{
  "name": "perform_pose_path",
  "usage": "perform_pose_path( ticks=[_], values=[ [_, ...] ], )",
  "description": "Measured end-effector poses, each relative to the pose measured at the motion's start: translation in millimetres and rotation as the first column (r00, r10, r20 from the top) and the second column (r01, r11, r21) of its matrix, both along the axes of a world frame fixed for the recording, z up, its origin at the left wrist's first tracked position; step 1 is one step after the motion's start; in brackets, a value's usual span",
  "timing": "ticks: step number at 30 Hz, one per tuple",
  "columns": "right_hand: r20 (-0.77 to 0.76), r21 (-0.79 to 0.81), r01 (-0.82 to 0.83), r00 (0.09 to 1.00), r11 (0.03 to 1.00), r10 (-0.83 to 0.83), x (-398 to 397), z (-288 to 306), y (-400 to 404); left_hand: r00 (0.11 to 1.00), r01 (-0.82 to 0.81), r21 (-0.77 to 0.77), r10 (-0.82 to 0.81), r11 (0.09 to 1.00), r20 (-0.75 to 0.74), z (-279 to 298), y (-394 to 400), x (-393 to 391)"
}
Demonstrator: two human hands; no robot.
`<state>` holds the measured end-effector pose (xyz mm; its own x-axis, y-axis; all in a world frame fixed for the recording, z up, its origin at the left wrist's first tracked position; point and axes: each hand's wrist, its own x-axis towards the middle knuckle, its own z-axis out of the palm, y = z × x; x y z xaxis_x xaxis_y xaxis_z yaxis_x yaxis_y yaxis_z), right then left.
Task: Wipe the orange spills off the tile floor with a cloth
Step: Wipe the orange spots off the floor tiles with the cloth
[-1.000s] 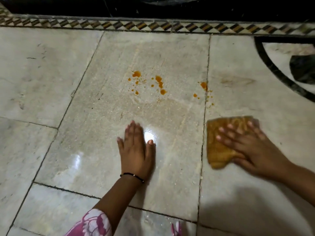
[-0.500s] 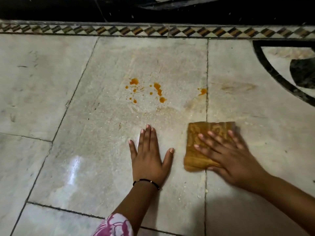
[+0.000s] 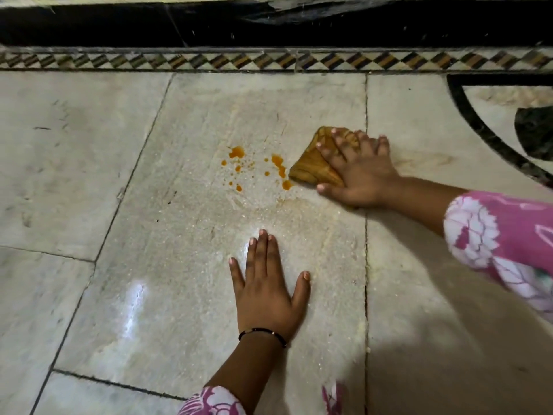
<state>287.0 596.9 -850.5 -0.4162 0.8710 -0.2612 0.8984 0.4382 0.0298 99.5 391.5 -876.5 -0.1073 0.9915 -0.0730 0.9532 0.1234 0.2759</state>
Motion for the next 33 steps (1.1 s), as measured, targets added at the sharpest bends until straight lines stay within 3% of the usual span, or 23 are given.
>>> perform_pose_path(
  ticks=[6,10,13,16,20,23,26,30,33],
  values=[
    [-0.088,0.075,-0.316,0.943,0.946,0.322,50.1,-2.4,-70.0,1.000,0.000,0.025,0.000,1.000,0.005,-0.7,-1.2,-1.1],
    [-0.079,0.096,-0.090,0.992,0.991,0.098,102.3,1.2,-49.9,1.000,-0.004,0.022,0.004,1.000,-0.004,-3.2,0.5,0.9],
    [-0.102,0.139,0.154,0.985,0.978,-0.140,81.7,-0.9,-11.2,1.000,-0.007,0.018,0.008,1.000,-0.016,-3.9,0.3,1.4],
    [-0.077,0.109,0.223,0.973,0.969,-0.215,36.2,-0.6,13.3,1.000,-0.008,0.015,0.009,1.000,-0.012,-1.5,0.9,2.9],
    [-0.073,0.018,0.011,0.997,1.000,-0.009,4.8,-0.8,-17.8,1.000,-0.001,0.014,0.001,1.000,-0.009,-1.5,0.2,1.7],
    [-0.085,0.084,-0.184,0.978,0.979,0.191,17.8,-3.7,-68.8,1.000,-0.002,0.024,0.002,1.000,-0.011,-2.4,0.7,1.3],
    [-0.106,0.110,-0.261,0.956,0.959,0.273,62.5,-4.4,-86.0,1.000,-0.005,0.029,0.006,1.000,-0.008,-3.3,0.5,1.1],
    [-0.111,0.156,-0.107,0.986,0.982,0.125,101.2,-0.3,-53.3,1.000,-0.009,0.029,0.009,1.000,-0.001,-2.8,-0.2,2.1],
    [-0.113,0.169,0.114,0.989,0.979,-0.096,75.9,3.8,-4.1,1.000,-0.011,0.029,0.011,1.000,-0.001,-3.2,0.1,3.2]
  ],
)
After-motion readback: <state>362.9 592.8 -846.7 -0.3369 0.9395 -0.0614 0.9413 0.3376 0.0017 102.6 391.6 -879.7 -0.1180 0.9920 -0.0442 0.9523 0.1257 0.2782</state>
